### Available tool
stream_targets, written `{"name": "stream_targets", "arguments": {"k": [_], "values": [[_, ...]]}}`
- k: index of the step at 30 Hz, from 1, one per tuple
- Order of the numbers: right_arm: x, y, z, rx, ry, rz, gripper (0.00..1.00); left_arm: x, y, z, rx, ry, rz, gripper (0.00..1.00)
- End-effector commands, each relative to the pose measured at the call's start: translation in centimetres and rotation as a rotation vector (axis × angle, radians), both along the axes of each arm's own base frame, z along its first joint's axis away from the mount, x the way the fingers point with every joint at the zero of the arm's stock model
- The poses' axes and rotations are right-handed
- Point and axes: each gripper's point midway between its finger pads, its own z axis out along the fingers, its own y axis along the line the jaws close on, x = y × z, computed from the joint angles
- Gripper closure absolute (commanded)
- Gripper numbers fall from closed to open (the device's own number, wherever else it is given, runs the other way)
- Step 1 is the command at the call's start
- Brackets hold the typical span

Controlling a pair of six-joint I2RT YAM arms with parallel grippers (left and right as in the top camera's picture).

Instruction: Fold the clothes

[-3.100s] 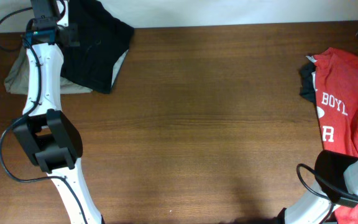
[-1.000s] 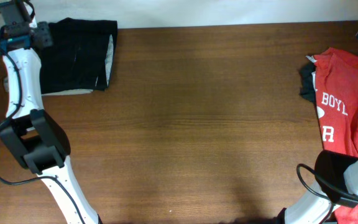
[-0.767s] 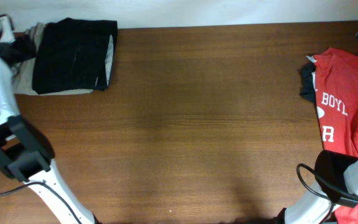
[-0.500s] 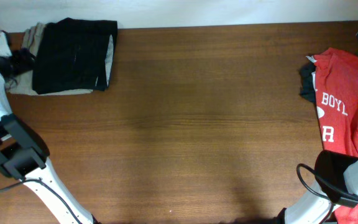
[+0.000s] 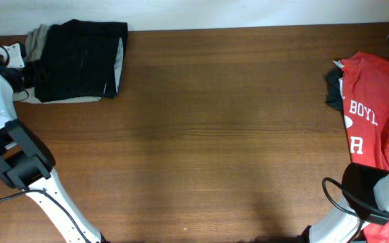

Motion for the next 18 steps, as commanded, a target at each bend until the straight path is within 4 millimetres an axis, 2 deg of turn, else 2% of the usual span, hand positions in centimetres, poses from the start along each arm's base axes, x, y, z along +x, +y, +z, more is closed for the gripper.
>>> {"name": "stream_targets", "arguments": {"k": [1,6,9,11,12,18], "values": [[-0.30,-0.36,-0.03,-0.009,0.007,-0.019,0.01,0.09,-0.61,-2.11,-0.021,0.018,-0.034,0.25],[-0.29,-0.35,-0.03,-0.009,0.007,-0.018,0.01,0.44,-1.03,-2.02,-0.043,-0.004,-0.052,0.26],[-0.29,-0.35,-0.03,-0.009,0.007,-0.018,0.01,0.54,-1.08,-1.93,-0.045,-0.011,-0.056,0.37],[-0.30,-0.34,-0.04,-0.009,0.007,-0.018,0.02,0.53,-1.09,-1.93,-0.045,-0.010,-0.056,0.51],[-0.30,-0.36,-0.04,-0.009,0.007,-0.019,0.01,0.53,-1.09,-1.93,-0.045,-0.010,-0.056,0.54],[-0.30,-0.34,-0.04,-0.009,0.007,-0.018,0.01,0.59,-1.04,-1.89,-0.043,-0.013,-0.055,0.60]]}}
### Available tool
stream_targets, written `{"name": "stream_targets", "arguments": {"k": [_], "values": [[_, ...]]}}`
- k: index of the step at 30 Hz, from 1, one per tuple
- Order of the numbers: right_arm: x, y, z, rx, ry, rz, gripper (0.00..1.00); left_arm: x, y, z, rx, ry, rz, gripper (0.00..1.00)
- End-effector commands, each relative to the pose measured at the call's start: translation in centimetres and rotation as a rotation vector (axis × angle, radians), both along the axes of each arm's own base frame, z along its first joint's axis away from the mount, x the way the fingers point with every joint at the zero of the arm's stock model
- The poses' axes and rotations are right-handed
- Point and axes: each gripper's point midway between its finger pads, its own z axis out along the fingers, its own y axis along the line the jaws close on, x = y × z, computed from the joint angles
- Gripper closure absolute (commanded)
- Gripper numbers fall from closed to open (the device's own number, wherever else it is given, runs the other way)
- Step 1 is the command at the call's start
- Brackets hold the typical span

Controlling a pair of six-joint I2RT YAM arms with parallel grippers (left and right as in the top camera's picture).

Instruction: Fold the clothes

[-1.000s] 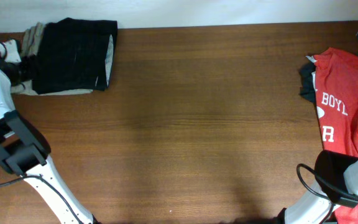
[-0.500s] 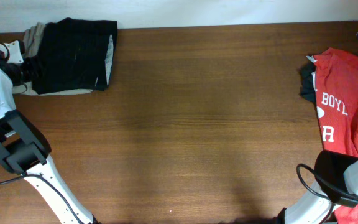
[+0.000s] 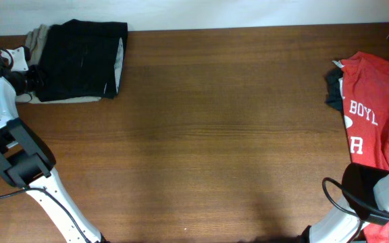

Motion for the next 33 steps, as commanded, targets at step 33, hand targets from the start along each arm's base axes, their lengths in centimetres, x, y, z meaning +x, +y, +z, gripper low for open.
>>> {"name": "stream_targets", "arguments": {"k": [33], "values": [[-0.3,-0.3,0.0,-0.009,0.007,-0.019,0.01,5.7,-4.3,15.8,0.154,-0.245,-0.005,0.99]]}}
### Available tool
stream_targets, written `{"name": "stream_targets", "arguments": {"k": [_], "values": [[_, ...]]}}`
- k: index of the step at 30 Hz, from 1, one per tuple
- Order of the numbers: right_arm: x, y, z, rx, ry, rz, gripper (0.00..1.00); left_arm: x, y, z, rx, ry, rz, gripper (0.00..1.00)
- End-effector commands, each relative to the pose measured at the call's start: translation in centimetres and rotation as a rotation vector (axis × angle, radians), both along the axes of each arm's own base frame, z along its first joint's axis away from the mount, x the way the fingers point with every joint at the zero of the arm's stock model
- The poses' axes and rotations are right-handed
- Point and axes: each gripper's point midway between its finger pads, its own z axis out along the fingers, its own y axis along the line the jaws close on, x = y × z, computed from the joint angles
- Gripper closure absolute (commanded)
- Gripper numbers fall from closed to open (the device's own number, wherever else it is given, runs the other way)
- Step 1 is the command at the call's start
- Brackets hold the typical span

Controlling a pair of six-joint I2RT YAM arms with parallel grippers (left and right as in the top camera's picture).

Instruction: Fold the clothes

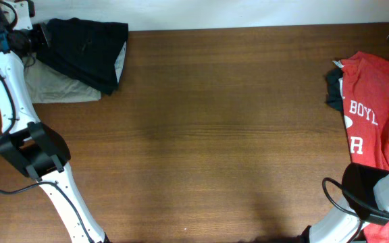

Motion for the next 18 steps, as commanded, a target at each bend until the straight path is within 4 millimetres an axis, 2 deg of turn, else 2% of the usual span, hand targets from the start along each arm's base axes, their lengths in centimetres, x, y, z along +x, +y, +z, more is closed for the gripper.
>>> {"name": "stream_targets", "arguments": {"k": [1,6,18], "values": [[-0.3,-0.3,0.0,-0.009,0.007,-0.019,0.01,0.3,2.6,2.5,0.069,-0.048,0.108,0.99],[-0.3,-0.3,0.0,-0.009,0.007,-0.019,0.01,0.2,4.1,3.1,0.123,-0.056,0.158,1.00],[-0.3,-0.3,0.0,-0.009,0.007,-0.019,0.01,-0.7,7.1,2.9,0.211,-0.027,0.244,1.00]]}}
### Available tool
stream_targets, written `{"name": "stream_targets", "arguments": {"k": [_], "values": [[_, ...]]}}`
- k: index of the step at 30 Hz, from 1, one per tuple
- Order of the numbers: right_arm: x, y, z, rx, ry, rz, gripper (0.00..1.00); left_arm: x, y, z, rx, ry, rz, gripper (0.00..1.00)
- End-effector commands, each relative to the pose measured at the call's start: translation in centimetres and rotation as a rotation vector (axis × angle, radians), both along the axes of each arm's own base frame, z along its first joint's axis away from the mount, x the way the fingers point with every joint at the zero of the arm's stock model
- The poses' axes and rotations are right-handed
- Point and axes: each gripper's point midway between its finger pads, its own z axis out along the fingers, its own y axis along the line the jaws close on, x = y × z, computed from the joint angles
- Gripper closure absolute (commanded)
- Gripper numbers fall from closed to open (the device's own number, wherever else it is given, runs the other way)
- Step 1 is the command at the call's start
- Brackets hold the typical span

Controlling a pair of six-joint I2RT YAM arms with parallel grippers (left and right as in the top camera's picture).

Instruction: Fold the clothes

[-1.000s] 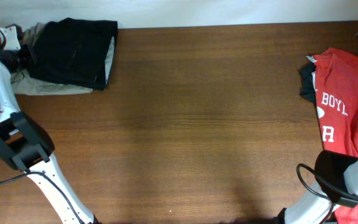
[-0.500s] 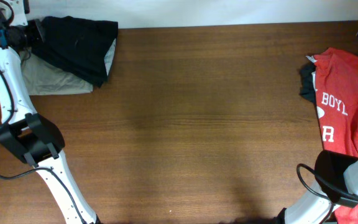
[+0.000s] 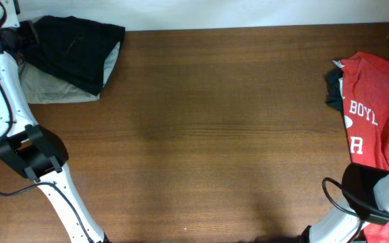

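Note:
A black garment [image 3: 73,48] lies askew at the far left corner, partly over a beige garment [image 3: 56,91]. My left gripper [image 3: 20,34] is at the black garment's left edge, shut on the cloth, with the arm reaching up along the table's left side. A red T-shirt [image 3: 377,111] with white letters lies crumpled at the right edge, over a dark piece of clothing [image 3: 333,91]. Of the right arm only the elbow [image 3: 367,196] shows at the lower right; its gripper is out of view.
The brown wooden table [image 3: 215,135] runs to a white wall along the far edge. A dark shape sits at the top right corner; what it is cannot be made out.
My left gripper has moved a little further left with the black garment's edge, and the garment has slid left and back with it. The red shirt and right arm are unchanged.
The black garment first lay squarely on the beige one, my left gripper at its left edge. Then the gripper was further back and the black garment sat skewed, baring the beige cloth. Now it sits still further left.

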Motion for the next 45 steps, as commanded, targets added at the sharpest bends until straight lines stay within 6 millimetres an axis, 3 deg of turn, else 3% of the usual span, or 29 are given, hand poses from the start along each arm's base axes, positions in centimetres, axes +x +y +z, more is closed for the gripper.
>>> {"name": "stream_targets", "arguments": {"k": [1,6,12,17,22,29,34,35,37,38,40,43,45], "values": [[-0.3,-0.3,0.0,-0.009,0.007,-0.019,0.01,-0.4,3.1,1.6,0.105,-0.018,0.097,1.00],[-0.3,-0.3,0.0,-0.009,0.007,-0.019,0.01,-0.5,4.4,0.2,0.141,0.013,0.148,1.00],[-0.3,-0.3,0.0,-0.009,0.007,-0.019,0.01,-0.4,5.9,-3.9,0.165,0.080,0.198,1.00],[-0.3,-0.3,0.0,-0.009,0.007,-0.019,0.01,-1.0,7.8,-5.6,0.192,0.116,0.291,0.99],[-0.3,-0.3,0.0,-0.009,0.007,-0.019,0.01,-1.5,8.1,-8.0,0.176,0.165,0.311,1.00],[-0.3,-0.3,0.0,-0.009,0.007,-0.019,0.01,-4.9,11.4,-8.4,0.249,0.245,0.594,0.99],[-0.3,-0.3,0.0,-0.009,0.007,-0.019,0.01,-5.6,11.7,-8.5,0.250,0.259,0.635,0.98],[-0.3,-0.3,0.0,-0.009,0.007,-0.019,0.01,-5.6,11.7,-8.5,0.249,0.261,0.635,0.87],[-0.3,-0.4,0.0,-0.009,0.007,-0.019,0.01,-5.8,11.6,-8.6,0.249,0.269,0.634,0.42],[-0.3,-0.3,0.0,-0.009,0.007,-0.019,0.01,-5.8,11.6,-8.7,0.248,0.271,0.633,0.34],[-0.3,-0.3,0.0,-0.009,0.007,-0.019,0.01,-5.8,11.6,-8.7,0.248,0.272,0.633,0.21],[-0.3,-0.4,0.0,-0.009,0.007,-0.019,0.01,-5.7,11.4,-7.8,0.250,0.257,0.631,0.19],[-0.3,-0.4,0.0,-0.009,0.007,-0.019,0.01,-5.4,11.1,-5.8,0.254,0.218,0.631,0.20]]}}
